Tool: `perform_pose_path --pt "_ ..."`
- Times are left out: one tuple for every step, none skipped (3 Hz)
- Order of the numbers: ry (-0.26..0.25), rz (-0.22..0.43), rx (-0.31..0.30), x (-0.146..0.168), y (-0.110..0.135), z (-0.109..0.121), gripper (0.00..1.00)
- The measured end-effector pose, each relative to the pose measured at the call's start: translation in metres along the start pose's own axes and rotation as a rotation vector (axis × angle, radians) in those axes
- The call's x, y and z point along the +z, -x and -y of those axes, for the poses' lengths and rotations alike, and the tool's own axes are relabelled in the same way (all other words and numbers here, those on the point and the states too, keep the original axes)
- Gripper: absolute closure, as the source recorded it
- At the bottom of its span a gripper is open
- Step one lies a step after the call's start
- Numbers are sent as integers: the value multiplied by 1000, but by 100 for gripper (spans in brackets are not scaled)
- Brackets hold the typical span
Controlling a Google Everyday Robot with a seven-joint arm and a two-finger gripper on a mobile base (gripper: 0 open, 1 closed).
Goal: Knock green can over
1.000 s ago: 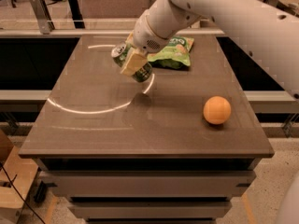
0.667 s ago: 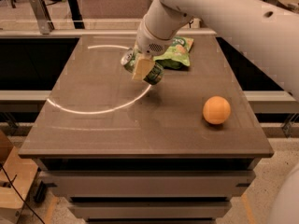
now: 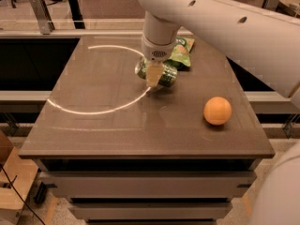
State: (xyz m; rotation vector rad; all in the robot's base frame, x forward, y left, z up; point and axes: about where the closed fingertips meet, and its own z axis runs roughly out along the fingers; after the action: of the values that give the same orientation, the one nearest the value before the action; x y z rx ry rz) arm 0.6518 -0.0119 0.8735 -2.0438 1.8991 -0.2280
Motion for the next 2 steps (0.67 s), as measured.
perform_pose_path --pt "21 -39 0 8 -6 -5 0" --pt "54 -10 15 17 -3 -13 0"
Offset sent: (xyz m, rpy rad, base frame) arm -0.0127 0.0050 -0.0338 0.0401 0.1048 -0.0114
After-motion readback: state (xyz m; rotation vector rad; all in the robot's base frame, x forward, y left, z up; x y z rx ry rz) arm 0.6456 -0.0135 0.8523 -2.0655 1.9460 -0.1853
